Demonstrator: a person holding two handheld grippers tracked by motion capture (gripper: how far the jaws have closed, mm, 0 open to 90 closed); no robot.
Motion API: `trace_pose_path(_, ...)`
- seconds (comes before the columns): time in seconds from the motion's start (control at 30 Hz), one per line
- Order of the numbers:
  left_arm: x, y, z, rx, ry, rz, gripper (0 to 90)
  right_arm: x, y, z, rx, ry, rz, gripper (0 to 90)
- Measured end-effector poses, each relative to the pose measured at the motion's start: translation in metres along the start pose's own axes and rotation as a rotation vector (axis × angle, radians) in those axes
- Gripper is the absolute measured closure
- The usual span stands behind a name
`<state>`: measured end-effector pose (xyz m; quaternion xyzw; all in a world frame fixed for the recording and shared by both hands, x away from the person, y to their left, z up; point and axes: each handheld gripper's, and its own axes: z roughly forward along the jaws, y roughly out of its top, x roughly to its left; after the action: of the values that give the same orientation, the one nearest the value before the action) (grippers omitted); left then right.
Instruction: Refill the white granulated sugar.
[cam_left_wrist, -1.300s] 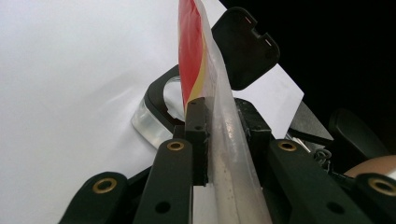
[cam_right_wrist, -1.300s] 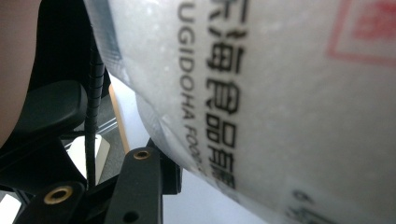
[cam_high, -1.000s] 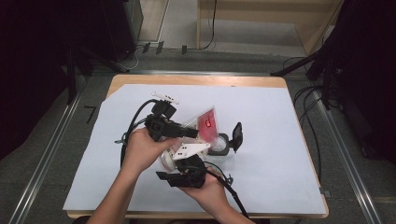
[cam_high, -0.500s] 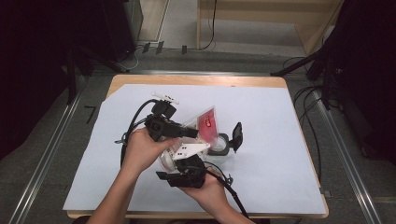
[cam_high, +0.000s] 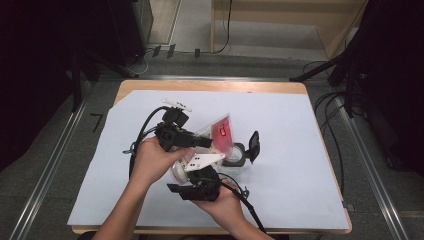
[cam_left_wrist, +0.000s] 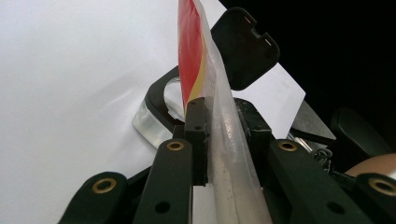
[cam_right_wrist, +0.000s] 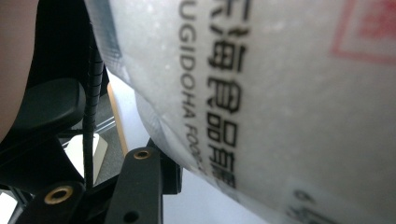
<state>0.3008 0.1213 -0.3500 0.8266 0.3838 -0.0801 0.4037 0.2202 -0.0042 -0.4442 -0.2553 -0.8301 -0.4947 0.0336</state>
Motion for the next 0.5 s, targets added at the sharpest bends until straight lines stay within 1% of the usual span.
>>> trace_pose_path(0.27,0.0003,0.0007,-0.0005,0.002,0.003,-0.001,77.7,-0.0007,0.0006,0.0001,0.000,0.003,0.001,61.2)
trace_pose_path(0.4,-0.0009,0.0010,-0.0012,-0.015,0.004,-0.005,76.9,-0.0008,0.0023,-0.0008,-0.006,0.014,0.013,61.2)
trace_pose_path(0.43,-0.0014,0.0012,-0.0015,-0.015,0.010,0.005,76.7,-0.0007,0.0027,-0.0008,-0.008,0.017,0.016,61.2)
trace_pose_path(0.47,-0.0014,0.0012,-0.0015,-0.015,0.010,0.005,76.3,-0.0006,0.0028,-0.0008,-0.010,0.017,0.019,61.3)
trace_pose_path(0.5,-0.0024,0.0012,-0.0013,-0.026,0.007,0.000,76.1,-0.0006,0.0030,-0.0011,-0.012,0.019,0.025,61.3)
